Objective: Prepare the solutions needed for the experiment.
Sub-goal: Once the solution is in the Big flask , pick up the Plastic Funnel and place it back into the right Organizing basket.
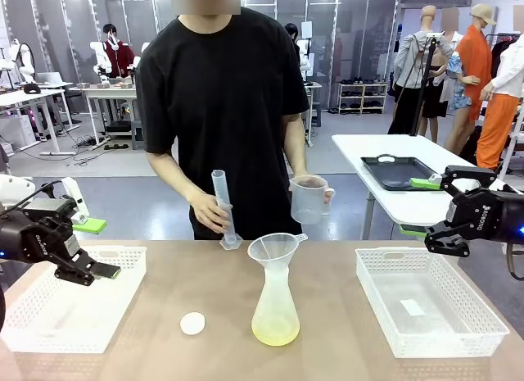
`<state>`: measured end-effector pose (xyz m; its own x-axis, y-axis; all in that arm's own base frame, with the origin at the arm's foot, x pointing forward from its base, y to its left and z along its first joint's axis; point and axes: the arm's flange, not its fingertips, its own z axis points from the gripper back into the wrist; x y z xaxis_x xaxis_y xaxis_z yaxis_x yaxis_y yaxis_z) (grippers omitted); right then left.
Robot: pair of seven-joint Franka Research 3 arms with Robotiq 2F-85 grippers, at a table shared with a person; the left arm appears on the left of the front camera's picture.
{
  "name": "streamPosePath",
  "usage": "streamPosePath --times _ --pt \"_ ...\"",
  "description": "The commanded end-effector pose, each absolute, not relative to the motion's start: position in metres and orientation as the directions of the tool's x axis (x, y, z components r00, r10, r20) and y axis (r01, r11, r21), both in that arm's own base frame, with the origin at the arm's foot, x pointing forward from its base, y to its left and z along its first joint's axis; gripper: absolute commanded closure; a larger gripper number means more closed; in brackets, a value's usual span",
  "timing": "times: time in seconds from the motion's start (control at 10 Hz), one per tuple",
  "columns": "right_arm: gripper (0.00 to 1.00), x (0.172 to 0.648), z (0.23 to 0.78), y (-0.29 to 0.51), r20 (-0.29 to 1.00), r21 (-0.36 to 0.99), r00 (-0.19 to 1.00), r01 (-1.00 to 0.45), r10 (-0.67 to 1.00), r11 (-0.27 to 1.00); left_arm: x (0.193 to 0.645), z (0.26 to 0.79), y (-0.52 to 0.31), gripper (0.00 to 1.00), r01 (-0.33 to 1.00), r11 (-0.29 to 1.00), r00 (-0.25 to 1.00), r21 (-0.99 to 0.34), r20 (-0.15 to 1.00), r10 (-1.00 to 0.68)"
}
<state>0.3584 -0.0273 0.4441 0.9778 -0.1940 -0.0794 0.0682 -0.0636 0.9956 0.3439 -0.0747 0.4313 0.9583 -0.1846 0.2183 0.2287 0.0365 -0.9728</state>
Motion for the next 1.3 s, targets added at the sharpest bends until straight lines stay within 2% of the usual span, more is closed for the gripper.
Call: streamPosePath --times 0.0,0.3,0.4,0.6,0.8,1.1,1.2 --pt "0.16 0.357 0.447 -0.027 -0.073 0.996 0.979 0.062 -0.192 -0.061 0.343 0.435 -0.075 0.00 0.230 0.034 0.958 -0.972 0.221 -0.183" --pt "0.15 0.358 0.444 -0.027 -0.079 0.996 0.978 0.068 -0.194 -0.064 0.343 0.435 -0.075 0.00 0.230 0.034 0.958 -0.972 0.221 -0.183" --pt "0.15 0.358 0.452 -0.017 -0.027 1.000 0.990 0.027 -0.142 0.000 0.343 0.435 -0.075 0.00 0.230 0.034 0.958 -0.972 0.221 -0.183" --pt "0.15 0.369 0.475 0.005 0.022 0.984 0.990 0.003 -0.139 0.177 0.343 0.435 -0.075 0.00 0.230 0.034 0.958 -0.972 0.221 -0.183" --pt "0.15 0.386 0.513 0.034 0.123 0.924 0.979 -0.053 -0.165 0.379 0.343 0.435 -0.075 0.00 0.230 0.034 0.958 -0.972 0.221 -0.183" --pt "0.15 0.406 0.552 0.089 0.235 0.755 0.963 -0.094 -0.133 0.649 0.343 0.435 -0.075 0.00 0.230 0.034 0.958 -0.972 0.221 -0.183" --pt "0.15 0.412 0.559 0.105 0.269 0.685 0.960 -0.136 -0.075 0.716 0.343 0.435 -0.075 0.00 0.230 0.034 0.958 -0.972 0.221 -0.183"
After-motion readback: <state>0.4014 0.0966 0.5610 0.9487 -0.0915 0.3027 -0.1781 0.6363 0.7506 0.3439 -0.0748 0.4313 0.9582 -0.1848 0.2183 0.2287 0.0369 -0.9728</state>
